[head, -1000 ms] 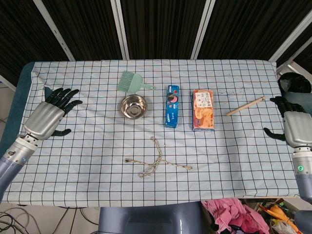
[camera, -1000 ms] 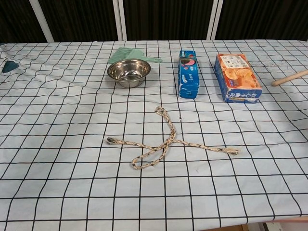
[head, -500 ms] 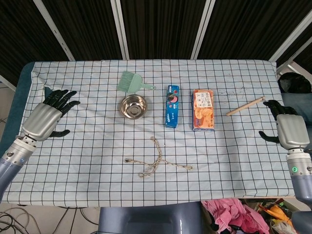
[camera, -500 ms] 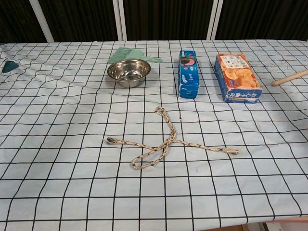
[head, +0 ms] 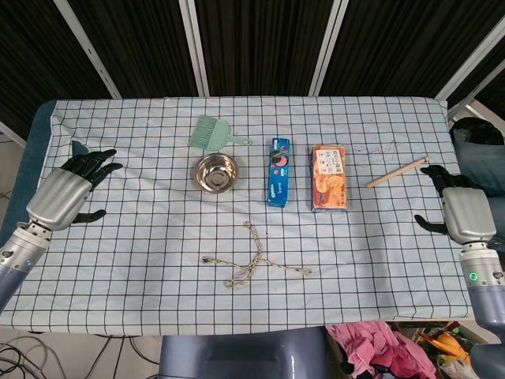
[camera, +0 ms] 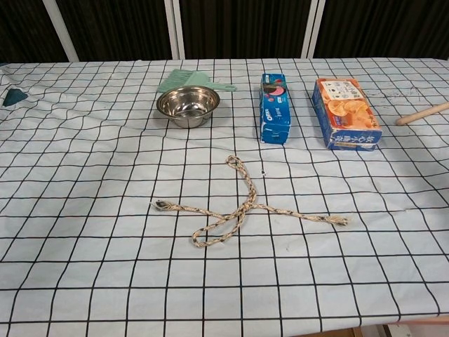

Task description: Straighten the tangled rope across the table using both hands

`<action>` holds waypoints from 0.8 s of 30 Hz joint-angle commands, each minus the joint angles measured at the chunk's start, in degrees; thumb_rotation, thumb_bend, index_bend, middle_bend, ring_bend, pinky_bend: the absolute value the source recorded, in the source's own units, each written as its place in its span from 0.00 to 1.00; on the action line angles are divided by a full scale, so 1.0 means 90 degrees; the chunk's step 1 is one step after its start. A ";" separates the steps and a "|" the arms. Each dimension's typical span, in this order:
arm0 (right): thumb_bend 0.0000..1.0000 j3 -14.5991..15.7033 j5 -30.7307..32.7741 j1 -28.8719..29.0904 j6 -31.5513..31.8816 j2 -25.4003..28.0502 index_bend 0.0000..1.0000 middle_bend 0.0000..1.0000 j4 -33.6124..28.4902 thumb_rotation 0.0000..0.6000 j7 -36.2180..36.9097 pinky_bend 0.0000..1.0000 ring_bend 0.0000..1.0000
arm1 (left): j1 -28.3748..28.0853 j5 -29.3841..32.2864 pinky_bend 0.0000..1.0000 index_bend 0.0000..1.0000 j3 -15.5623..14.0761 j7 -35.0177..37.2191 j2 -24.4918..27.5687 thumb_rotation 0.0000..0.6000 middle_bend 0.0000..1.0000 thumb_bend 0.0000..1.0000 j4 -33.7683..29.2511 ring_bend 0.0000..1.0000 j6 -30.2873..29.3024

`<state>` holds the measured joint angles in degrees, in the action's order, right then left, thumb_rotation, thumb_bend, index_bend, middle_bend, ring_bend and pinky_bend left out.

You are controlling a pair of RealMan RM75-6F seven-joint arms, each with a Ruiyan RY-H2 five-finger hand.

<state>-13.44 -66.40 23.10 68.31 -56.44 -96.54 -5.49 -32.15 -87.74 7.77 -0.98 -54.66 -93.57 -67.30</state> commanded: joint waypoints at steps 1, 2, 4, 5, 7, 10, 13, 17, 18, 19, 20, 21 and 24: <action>0.14 0.0020 -0.0031 -0.0022 -0.0036 0.0088 0.16 0.25 -0.0095 1.00 0.0048 0.23 0.37 | 0.0034 -0.0037 0.43 0.18 -0.0002 -0.0046 -0.0007 1.00 0.26 0.09 -0.0015 0.38 -0.0088; 0.14 0.0025 -0.0054 -0.0031 -0.0036 0.0121 0.16 0.28 -0.0138 1.00 0.0064 0.26 0.40 | 0.0053 -0.0056 0.49 0.18 -0.0001 -0.0064 -0.0008 1.00 0.32 0.09 -0.0029 0.45 -0.0138; 0.14 0.0039 -0.0104 -0.0043 -0.0067 0.0193 0.16 0.41 -0.0246 1.00 0.0117 0.42 0.53 | 0.0099 -0.0109 0.64 0.19 -0.0002 -0.0086 -0.0007 1.00 0.58 0.11 -0.0079 0.67 -0.0258; 0.15 0.0049 -0.0125 -0.0045 -0.0105 0.0240 0.16 0.46 -0.0314 1.00 0.0156 0.48 0.57 | 0.0122 -0.0133 0.68 0.19 -0.0011 -0.0086 -0.0003 1.00 0.66 0.11 -0.0113 0.73 -0.0298; 0.17 0.0071 -0.0165 -0.0042 -0.0194 0.0319 0.17 0.61 -0.0447 1.00 0.0234 0.66 0.71 | 0.0153 -0.0182 0.77 0.19 -0.0056 -0.0073 0.0021 1.00 0.83 0.15 -0.0189 0.86 -0.0312; 0.20 0.0148 -0.0240 -0.0022 -0.0388 0.0441 0.21 0.76 -0.0674 1.00 0.0290 0.82 0.86 | 0.0178 -0.0238 0.83 0.20 -0.0208 -0.0099 0.0092 1.00 0.91 0.19 -0.0345 0.93 -0.0142; 0.24 0.0305 -0.0336 0.0011 -0.0581 0.0503 0.25 0.84 -0.0866 1.00 0.0086 0.88 0.93 | 0.0211 -0.0280 0.87 0.22 -0.0384 -0.0240 0.0134 1.00 0.96 0.20 -0.0512 0.97 0.0052; 0.25 0.0580 -0.0404 0.0015 -0.0899 0.0488 0.27 0.89 -0.1317 1.00 -0.0062 0.92 0.97 | 0.0299 -0.0287 0.91 0.23 -0.0679 -0.0373 0.0149 1.00 0.99 0.20 -0.0824 1.00 0.0352; 0.25 0.0642 -0.0408 0.0022 -0.1004 0.0485 0.27 0.90 -0.1433 1.00 -0.0048 0.93 0.98 | 0.0314 -0.0290 0.92 0.23 -0.0745 -0.0389 0.0142 1.00 1.00 0.20 -0.0883 1.00 0.0423; 0.25 0.0708 -0.0420 0.0038 -0.1117 0.0468 0.28 0.91 -0.1537 1.00 -0.0050 0.94 0.99 | 0.0332 -0.0296 0.93 0.24 -0.0797 -0.0405 0.0132 1.00 1.00 0.20 -0.0932 1.00 0.0470; 0.25 0.0756 -0.0419 0.0053 -0.1189 0.0435 0.29 0.92 -0.1605 1.00 -0.0083 0.95 1.00 | 0.0354 -0.0301 0.94 0.24 -0.0843 -0.0420 0.0107 1.00 1.00 0.20 -0.0976 1.00 0.0498; 0.25 0.0792 -0.0403 0.0068 -0.1229 0.0381 0.29 0.93 -0.1645 1.00 -0.0137 0.96 1.00 | 0.0379 -0.0305 0.95 0.25 -0.0873 -0.0445 0.0073 1.00 1.00 0.20 -0.1004 1.00 0.0498; 0.25 0.0907 -0.0268 0.0126 -0.1389 0.0168 0.30 0.94 -0.1696 1.00 -0.0334 0.97 1.00 | 0.0451 -0.0327 0.96 0.26 -0.0939 -0.0555 -0.0020 1.00 1.00 0.20 -0.1036 1.00 0.0463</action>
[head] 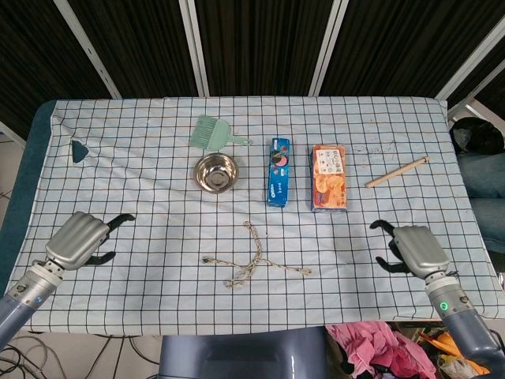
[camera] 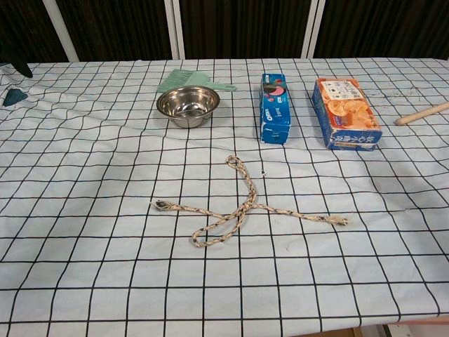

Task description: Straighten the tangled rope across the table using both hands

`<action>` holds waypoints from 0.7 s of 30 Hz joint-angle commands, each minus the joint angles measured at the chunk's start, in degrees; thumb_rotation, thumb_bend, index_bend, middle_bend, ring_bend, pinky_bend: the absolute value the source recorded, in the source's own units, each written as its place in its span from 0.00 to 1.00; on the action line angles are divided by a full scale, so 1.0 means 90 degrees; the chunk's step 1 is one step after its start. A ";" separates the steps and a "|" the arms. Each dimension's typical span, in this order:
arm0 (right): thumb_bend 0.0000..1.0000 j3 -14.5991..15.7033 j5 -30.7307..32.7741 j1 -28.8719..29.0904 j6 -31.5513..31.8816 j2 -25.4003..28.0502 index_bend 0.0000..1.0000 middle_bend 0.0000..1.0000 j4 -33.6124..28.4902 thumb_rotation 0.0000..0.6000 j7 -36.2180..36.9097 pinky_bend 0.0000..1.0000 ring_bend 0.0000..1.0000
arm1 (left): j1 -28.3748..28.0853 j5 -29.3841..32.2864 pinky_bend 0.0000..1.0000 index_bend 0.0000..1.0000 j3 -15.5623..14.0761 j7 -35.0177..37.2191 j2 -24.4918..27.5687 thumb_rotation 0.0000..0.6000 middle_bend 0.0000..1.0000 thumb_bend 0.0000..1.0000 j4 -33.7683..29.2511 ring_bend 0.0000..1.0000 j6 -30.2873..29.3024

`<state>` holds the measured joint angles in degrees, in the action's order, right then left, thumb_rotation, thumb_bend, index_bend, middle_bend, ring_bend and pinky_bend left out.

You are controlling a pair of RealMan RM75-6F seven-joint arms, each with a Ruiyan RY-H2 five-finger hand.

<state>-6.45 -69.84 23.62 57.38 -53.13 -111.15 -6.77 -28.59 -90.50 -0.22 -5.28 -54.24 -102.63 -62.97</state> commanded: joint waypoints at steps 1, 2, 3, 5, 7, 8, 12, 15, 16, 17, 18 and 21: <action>0.25 0.0166 0.0269 0.0117 -0.0259 -0.0363 0.31 0.95 -0.0069 1.00 -0.0307 0.98 1.00 | 0.0100 -0.0036 0.96 0.27 -0.0067 -0.0129 -0.0130 1.00 1.00 0.20 -0.0035 1.00 -0.0073; 0.25 0.0171 0.0372 0.0150 -0.0285 -0.0480 0.32 0.95 -0.0055 1.00 -0.0373 0.98 1.00 | 0.0130 -0.0043 0.96 0.27 -0.0072 -0.0147 -0.0182 1.00 1.00 0.20 -0.0034 1.00 -0.0119; 0.25 0.0177 0.0478 0.0182 -0.0308 -0.0608 0.33 0.96 -0.0032 1.00 -0.0437 0.99 1.00 | 0.0156 -0.0051 0.96 0.27 -0.0077 -0.0165 -0.0231 1.00 1.00 0.20 -0.0021 1.00 -0.0158; 0.25 0.0192 0.0699 0.0270 -0.0397 -0.0883 0.33 0.96 0.0030 1.00 -0.0563 0.99 1.00 | 0.0189 -0.0057 0.96 0.27 -0.0087 -0.0172 -0.0337 1.00 1.00 0.20 0.0022 1.00 -0.0195; 0.25 0.0212 0.0909 0.0383 -0.0537 -0.1126 0.33 0.96 0.0074 1.00 -0.0682 0.99 1.00 | 0.0189 -0.0044 0.96 0.27 -0.0086 -0.0113 -0.0441 1.00 1.00 0.20 0.0064 1.00 -0.0180; 0.25 0.0208 0.0998 0.0443 -0.0588 -0.1246 0.33 0.96 0.0100 1.00 -0.0738 0.99 1.00 | 0.0180 -0.0035 0.96 0.27 -0.0080 -0.0067 -0.0490 1.00 1.00 0.20 0.0090 1.00 -0.0163; 0.25 0.0166 0.1288 0.0638 -0.0543 -0.1761 0.33 0.96 0.0151 1.00 -0.1067 0.99 1.00 | 0.0111 -0.0021 0.96 0.27 -0.0030 0.0164 -0.0680 1.00 1.00 0.20 0.0215 1.00 -0.0093; 0.25 0.0144 0.1680 0.0806 -0.0501 -0.2078 0.34 0.96 0.0142 1.00 -0.1401 0.99 1.00 | 0.0060 -0.0011 0.96 0.27 0.0026 0.0246 -0.0789 1.00 1.00 0.20 0.0311 1.00 -0.0072; 0.25 0.0131 0.1841 0.0870 -0.0487 -0.2169 0.34 0.96 0.0131 1.00 -0.1512 0.99 1.00 | 0.0045 -0.0006 0.96 0.28 0.0044 0.0257 -0.0821 1.00 1.00 0.20 0.0336 1.00 -0.0067; 0.25 0.0107 0.2018 0.0932 -0.0465 -0.2269 0.34 0.96 0.0116 1.00 -0.1603 0.99 1.00 | 0.0031 -0.0002 0.96 0.28 0.0060 0.0264 -0.0852 1.00 1.00 0.20 0.0358 1.00 -0.0062; 0.25 0.0082 0.2198 0.0988 -0.0425 -0.2364 0.35 0.96 0.0107 1.00 -0.1690 1.00 1.00 | 0.0012 0.0004 0.96 0.28 0.0072 0.0265 -0.0884 1.00 1.00 0.20 0.0381 1.00 -0.0044; 0.25 0.0018 0.2794 0.1145 -0.0284 -0.2647 0.36 0.96 0.0084 1.00 -0.1918 1.00 1.00 | -0.0053 0.0019 0.96 0.27 0.0079 0.0262 -0.0976 1.00 1.00 0.20 0.0438 1.00 0.0061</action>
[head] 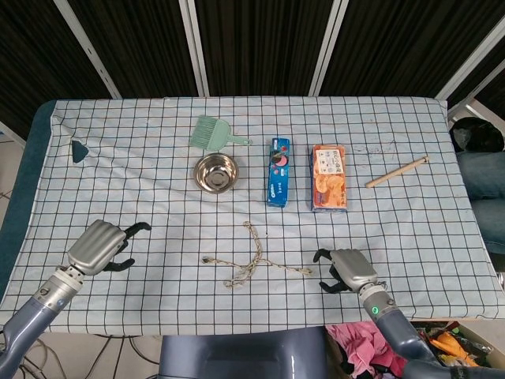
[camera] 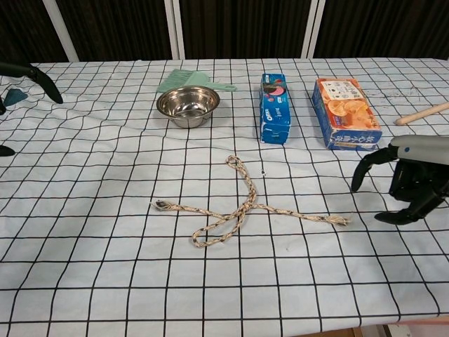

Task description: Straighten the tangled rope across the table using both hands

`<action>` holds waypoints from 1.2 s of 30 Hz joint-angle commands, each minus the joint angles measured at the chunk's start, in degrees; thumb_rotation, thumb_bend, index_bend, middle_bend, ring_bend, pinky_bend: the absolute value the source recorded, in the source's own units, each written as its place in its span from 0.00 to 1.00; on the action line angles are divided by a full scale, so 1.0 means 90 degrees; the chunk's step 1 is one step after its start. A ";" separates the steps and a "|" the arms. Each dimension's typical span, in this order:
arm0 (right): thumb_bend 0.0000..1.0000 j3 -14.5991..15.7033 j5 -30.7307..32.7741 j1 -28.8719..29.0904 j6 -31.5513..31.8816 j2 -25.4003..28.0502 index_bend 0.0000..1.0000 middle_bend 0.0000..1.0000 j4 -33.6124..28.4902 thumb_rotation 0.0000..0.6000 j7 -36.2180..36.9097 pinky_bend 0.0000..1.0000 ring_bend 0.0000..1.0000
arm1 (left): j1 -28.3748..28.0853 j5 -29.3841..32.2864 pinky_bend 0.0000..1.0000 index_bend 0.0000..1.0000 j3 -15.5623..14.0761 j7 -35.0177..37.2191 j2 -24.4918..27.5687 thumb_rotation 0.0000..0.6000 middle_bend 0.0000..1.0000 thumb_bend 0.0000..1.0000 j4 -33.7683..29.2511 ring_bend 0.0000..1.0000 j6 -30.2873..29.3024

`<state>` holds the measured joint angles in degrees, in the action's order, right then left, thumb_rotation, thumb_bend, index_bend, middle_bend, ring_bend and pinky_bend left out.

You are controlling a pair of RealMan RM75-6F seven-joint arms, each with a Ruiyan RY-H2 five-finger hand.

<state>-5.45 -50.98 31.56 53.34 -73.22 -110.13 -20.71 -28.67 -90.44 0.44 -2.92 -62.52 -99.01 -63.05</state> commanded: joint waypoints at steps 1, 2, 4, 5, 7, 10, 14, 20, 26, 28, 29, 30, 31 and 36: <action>0.25 -0.0109 0.0873 0.0321 0.0201 -0.0495 0.36 0.96 -0.0029 1.00 -0.0446 1.00 1.00 | -0.0064 0.0018 0.96 0.27 0.0004 -0.0011 -0.0083 1.00 1.00 0.20 0.0055 1.00 0.0109; 0.25 -0.0132 0.1028 0.0373 0.0247 -0.0580 0.36 0.96 -0.0017 1.00 -0.0504 1.00 1.00 | -0.0084 0.0024 0.96 0.27 0.0003 -0.0023 -0.0108 1.00 1.00 0.20 0.0071 1.00 0.0144; 0.26 -0.0163 0.1246 0.0468 0.0355 -0.0754 0.36 0.96 0.0044 1.00 -0.0626 1.00 1.00 | -0.0109 0.0035 0.96 0.27 0.0003 -0.0040 -0.0156 1.00 1.00 0.20 0.0095 1.00 0.0187; 0.26 -0.0168 0.1317 0.0510 0.0413 -0.0831 0.36 0.96 0.0078 1.00 -0.0692 1.00 1.00 | -0.0120 0.0044 0.96 0.27 0.0009 -0.0046 -0.0176 1.00 1.00 0.20 0.0105 1.00 0.0199; 0.26 -0.0182 0.1430 0.0594 0.0599 -0.1020 0.37 0.96 0.0173 1.00 -0.0853 1.00 1.00 | -0.0140 0.0076 0.96 0.27 0.0027 -0.0068 -0.0209 1.00 1.00 0.20 0.0123 1.00 0.0221; 0.26 -0.0195 0.1569 0.0681 0.0820 -0.1235 0.38 0.97 0.0270 1.00 -0.1045 1.00 1.00 | -0.0149 0.0109 0.96 0.27 0.0052 -0.0094 -0.0229 1.00 1.00 0.20 0.0133 1.00 0.0212; 0.27 -0.0268 0.1779 0.0774 0.1010 -0.1499 0.40 0.97 0.0379 1.00 -0.1160 1.00 1.00 | -0.0145 0.0123 0.96 0.27 0.0083 -0.0087 -0.0251 1.00 1.00 0.20 0.0146 1.00 0.0153; 0.28 -0.0238 0.1927 0.0860 0.1340 -0.1828 0.44 0.97 0.0622 1.00 -0.1434 1.00 1.00 | -0.0112 0.0042 0.96 0.27 0.0039 -0.0020 -0.0218 1.00 1.00 0.20 0.0168 1.00 0.0073; 0.28 -0.0220 0.2039 0.0850 0.1518 -0.1959 0.48 0.97 0.0677 1.00 -0.1517 1.00 1.00 | -0.0126 0.0030 0.96 0.27 0.0022 0.0083 -0.0179 1.00 1.00 0.20 0.0194 1.00 0.0093; 0.29 -0.0219 0.2080 0.0839 0.1551 -0.2006 0.49 0.97 0.0706 1.00 -0.1515 1.00 1.00 | -0.0128 0.0021 0.96 0.28 0.0013 0.0107 -0.0177 1.00 1.00 0.20 0.0204 1.00 0.0094; 0.29 -0.0222 0.2099 0.0832 0.1560 -0.2038 0.49 0.97 0.0729 1.00 -0.1502 1.00 1.00 | -0.0128 0.0018 0.96 0.28 0.0010 0.0116 -0.0178 1.00 1.00 0.20 0.0209 1.00 0.0094; 0.29 -0.0230 0.2118 0.0824 0.1567 -0.2073 0.49 0.97 0.0757 1.00 -0.1483 1.00 1.00 | -0.0131 0.0017 0.96 0.28 0.0009 0.0120 -0.0182 1.00 1.00 0.20 0.0215 1.00 0.0096; 0.30 -0.0242 0.2139 0.0818 0.1562 -0.2112 0.49 0.97 0.0792 1.00 -0.1456 1.00 1.00 | -0.0133 0.0015 0.96 0.28 0.0008 0.0122 -0.0184 1.00 1.00 0.20 0.0222 1.00 0.0096; 0.30 -0.0235 0.2161 0.0824 0.1572 -0.2265 0.51 0.97 0.0994 1.00 -0.1469 1.00 1.00 | -0.0130 0.0014 0.96 0.28 0.0007 0.0133 -0.0176 1.00 1.00 0.20 0.0228 1.00 0.0076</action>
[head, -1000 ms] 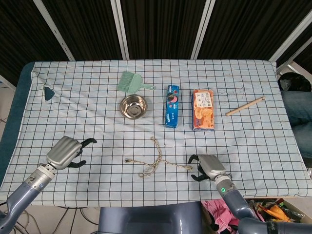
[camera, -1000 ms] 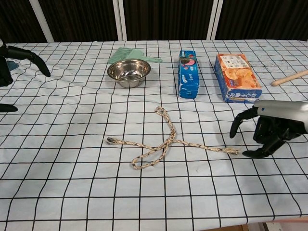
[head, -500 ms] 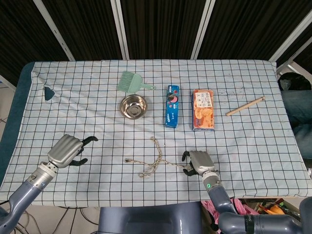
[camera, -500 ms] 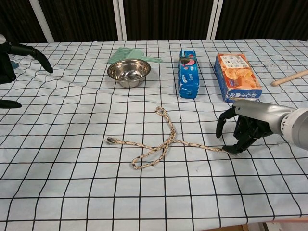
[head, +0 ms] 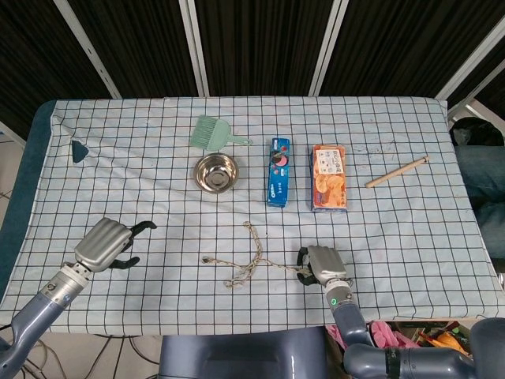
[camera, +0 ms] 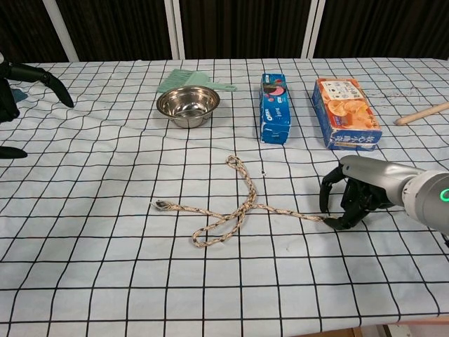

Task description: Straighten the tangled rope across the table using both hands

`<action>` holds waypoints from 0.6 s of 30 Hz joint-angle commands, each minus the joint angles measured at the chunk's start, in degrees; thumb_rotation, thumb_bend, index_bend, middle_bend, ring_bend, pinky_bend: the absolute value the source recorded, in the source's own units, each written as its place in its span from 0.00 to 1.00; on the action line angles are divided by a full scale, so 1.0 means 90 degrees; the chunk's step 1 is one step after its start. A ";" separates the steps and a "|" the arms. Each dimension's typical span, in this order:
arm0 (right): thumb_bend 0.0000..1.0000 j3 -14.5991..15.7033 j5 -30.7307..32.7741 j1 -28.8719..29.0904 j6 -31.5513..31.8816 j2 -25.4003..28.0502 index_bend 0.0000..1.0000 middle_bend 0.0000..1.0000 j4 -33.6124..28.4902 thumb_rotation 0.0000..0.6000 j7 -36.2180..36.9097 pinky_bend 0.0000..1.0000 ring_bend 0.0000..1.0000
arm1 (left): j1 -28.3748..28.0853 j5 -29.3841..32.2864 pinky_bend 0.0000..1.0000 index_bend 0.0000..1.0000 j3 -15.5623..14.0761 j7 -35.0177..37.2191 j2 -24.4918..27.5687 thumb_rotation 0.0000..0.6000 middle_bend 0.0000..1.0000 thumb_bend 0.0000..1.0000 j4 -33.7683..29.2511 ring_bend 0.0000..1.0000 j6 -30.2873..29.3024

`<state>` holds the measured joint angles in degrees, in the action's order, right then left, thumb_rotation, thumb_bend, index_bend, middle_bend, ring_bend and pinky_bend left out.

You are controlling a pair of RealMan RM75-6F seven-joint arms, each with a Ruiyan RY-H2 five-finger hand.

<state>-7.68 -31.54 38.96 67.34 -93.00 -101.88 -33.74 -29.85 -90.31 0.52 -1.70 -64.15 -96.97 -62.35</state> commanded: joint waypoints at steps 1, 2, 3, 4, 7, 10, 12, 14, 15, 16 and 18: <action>0.30 0.0017 -0.0001 0.0000 0.0024 -0.0087 0.51 0.97 0.0094 1.00 -0.0027 1.00 1.00 | 0.0000 0.0000 0.96 0.28 -0.0003 -0.0007 0.0010 1.00 1.00 0.20 0.0001 1.00 -0.0001; 0.30 0.0018 0.0003 -0.0005 0.0028 -0.0104 0.51 0.97 0.0102 1.00 -0.0025 1.00 1.00 | 0.0000 0.0003 0.96 0.28 -0.0006 -0.0012 0.0015 1.00 1.00 0.20 0.0001 1.00 0.0002; 0.30 0.0011 0.0007 -0.0012 0.0033 -0.0126 0.52 0.97 0.0111 1.00 -0.0015 1.00 1.00 | -0.0002 0.0014 0.96 0.28 -0.0008 -0.0018 0.0019 1.00 1.00 0.20 0.0000 1.00 0.0011; 0.30 0.0005 0.0006 -0.0014 0.0032 -0.0139 0.52 0.97 0.0122 1.00 -0.0010 1.00 1.00 | -0.0005 0.0021 0.96 0.28 -0.0010 -0.0021 0.0020 1.00 1.00 0.20 -0.0001 1.00 0.0022; 0.30 -0.0018 -0.0009 -0.0019 0.0041 -0.0184 0.53 0.97 0.0159 1.00 0.0009 1.00 1.00 | -0.0019 0.0038 0.96 0.28 -0.0020 -0.0023 0.0017 1.00 1.00 0.20 -0.0003 1.00 0.0063; 0.30 -0.0016 -0.0008 -0.0017 0.0039 -0.0221 0.54 0.97 0.0209 1.00 -0.0011 1.00 1.00 | -0.0033 0.0056 0.96 0.28 -0.0033 -0.0051 0.0008 1.00 1.00 0.20 0.0004 1.00 0.0109; 0.30 -0.0024 -0.0005 -0.0020 0.0048 -0.0246 0.55 0.97 0.0253 1.00 -0.0019 1.00 1.00 | -0.0041 0.0074 0.96 0.28 -0.0033 -0.0068 0.0003 1.00 1.00 0.20 0.0004 1.00 0.0131; 0.30 -0.0039 -0.0016 -0.0030 0.0057 -0.0261 0.56 0.97 0.0279 1.00 -0.0002 1.00 1.00 | -0.0042 0.0080 0.96 0.28 -0.0029 -0.0076 0.0002 1.00 1.00 0.20 -0.0005 1.00 0.0126; 0.30 -0.0042 -0.0029 -0.0033 0.0063 -0.0265 0.56 0.97 0.0290 1.00 -0.0001 1.00 1.00 | -0.0042 0.0081 0.96 0.28 -0.0026 -0.0080 0.0003 1.00 1.00 0.20 -0.0010 1.00 0.0119; 0.30 -0.0043 -0.0038 -0.0035 0.0069 -0.0267 0.56 0.97 0.0296 1.00 -0.0002 1.00 1.00 | -0.0042 0.0080 0.96 0.28 -0.0026 -0.0082 0.0005 1.00 1.00 0.20 -0.0013 1.00 0.0117; 0.30 -0.0033 -0.0073 -0.0038 0.0098 -0.0279 0.57 0.97 0.0324 1.00 -0.0026 1.00 1.00 | -0.0043 0.0078 0.96 0.28 -0.0026 -0.0097 0.0011 1.00 1.00 0.20 -0.0021 1.00 0.0112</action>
<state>-7.99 -32.17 38.62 68.20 -95.50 -98.99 -33.95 -30.23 -89.60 0.29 -2.58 -64.06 -97.15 -61.33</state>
